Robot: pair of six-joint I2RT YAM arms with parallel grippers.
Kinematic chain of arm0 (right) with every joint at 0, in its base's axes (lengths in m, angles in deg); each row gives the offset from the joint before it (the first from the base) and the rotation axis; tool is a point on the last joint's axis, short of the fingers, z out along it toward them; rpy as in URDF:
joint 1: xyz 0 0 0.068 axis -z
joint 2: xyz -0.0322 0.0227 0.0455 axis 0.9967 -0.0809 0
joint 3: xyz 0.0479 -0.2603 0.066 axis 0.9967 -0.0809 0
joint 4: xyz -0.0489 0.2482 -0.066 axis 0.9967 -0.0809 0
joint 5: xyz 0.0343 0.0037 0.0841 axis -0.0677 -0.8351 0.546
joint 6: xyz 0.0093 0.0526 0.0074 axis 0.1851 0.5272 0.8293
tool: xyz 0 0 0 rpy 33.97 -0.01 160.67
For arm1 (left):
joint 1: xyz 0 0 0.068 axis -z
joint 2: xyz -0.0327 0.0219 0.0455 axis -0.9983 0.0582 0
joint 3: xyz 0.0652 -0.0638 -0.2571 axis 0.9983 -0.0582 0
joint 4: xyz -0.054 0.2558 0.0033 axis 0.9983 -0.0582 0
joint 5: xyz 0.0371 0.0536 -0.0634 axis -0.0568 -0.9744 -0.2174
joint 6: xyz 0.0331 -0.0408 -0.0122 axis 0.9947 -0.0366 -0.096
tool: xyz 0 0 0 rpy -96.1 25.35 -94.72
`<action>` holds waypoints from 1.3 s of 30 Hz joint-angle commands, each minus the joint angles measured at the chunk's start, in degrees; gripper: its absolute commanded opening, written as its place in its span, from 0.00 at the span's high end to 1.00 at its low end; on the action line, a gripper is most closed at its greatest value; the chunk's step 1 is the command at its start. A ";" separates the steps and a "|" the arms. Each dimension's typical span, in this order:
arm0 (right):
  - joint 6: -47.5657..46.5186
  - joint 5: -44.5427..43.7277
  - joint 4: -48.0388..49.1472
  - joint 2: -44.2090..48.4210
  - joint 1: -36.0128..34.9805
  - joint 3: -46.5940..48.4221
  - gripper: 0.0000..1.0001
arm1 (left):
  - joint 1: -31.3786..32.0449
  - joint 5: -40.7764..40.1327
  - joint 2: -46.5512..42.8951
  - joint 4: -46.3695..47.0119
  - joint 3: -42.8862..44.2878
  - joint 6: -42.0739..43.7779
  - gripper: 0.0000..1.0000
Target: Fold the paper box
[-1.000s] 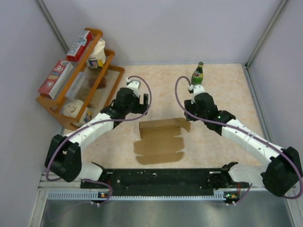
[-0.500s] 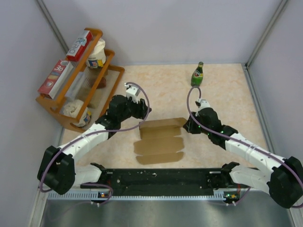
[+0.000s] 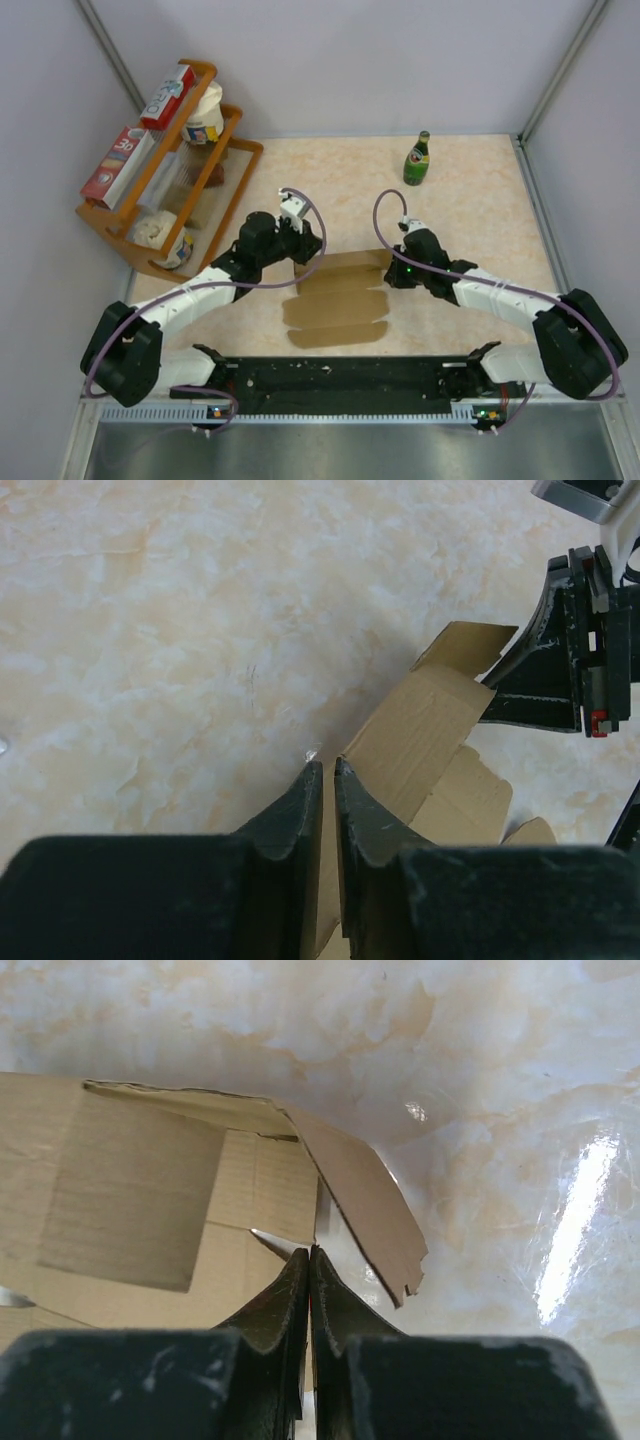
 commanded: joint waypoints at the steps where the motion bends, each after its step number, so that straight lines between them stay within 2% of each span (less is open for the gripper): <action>1: -2.41 -1.30 2.64 -2.17 0.20 0.71 1.00 | 0.77 -0.11 -3.23 4.83 -2.24 0.92 0.91; 4: -3.47 -3.58 2.47 -3.14 0.12 0.80 1.00 | 1.21 0.85 -2.36 5.36 -2.68 1.00 1.00; 22: -6.99 -5.26 6.94 -6.83 0.12 1.77 1.00 | 4.55 -1.69 -0.60 2.02 -1.28 3.99 1.00; 39: -7.69 -0.09 10.11 -10.17 0.20 1.77 1.00 | 6.58 -3.37 4.94 -2.90 2.59 6.63 1.00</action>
